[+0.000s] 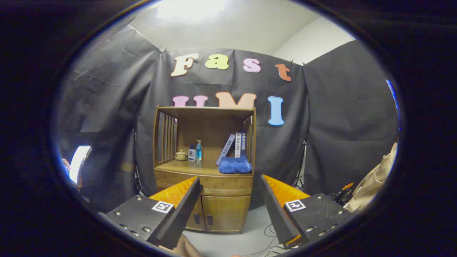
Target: Pull open the drawer, take out the items inside it, and place them on the countertop above the cabinet.
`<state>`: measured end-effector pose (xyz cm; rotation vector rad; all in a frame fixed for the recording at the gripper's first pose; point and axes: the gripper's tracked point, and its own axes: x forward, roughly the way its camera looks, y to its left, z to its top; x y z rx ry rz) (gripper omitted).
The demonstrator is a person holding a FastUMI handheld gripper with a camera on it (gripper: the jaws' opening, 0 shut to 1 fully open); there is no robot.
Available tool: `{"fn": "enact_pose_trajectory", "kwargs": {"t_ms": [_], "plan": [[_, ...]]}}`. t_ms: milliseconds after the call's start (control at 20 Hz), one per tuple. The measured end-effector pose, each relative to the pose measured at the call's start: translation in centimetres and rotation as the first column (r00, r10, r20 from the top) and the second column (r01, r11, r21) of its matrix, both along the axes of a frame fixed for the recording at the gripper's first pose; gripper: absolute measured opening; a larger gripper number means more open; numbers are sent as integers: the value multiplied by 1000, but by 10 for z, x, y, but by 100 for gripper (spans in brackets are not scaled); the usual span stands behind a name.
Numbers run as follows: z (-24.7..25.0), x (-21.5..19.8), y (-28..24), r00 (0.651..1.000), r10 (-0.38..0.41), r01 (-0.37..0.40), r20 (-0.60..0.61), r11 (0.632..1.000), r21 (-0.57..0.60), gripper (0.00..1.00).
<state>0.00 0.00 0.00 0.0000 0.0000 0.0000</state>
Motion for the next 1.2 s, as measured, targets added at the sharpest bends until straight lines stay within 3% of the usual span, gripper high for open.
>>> {"fn": "enact_pose_trajectory", "kwargs": {"t_ms": [800,1200], "plan": [[-18,10,15,999,31,-31,-36,1000,1,98],[-33,63,67,991,127,-127,-33,992,14,98]]}}
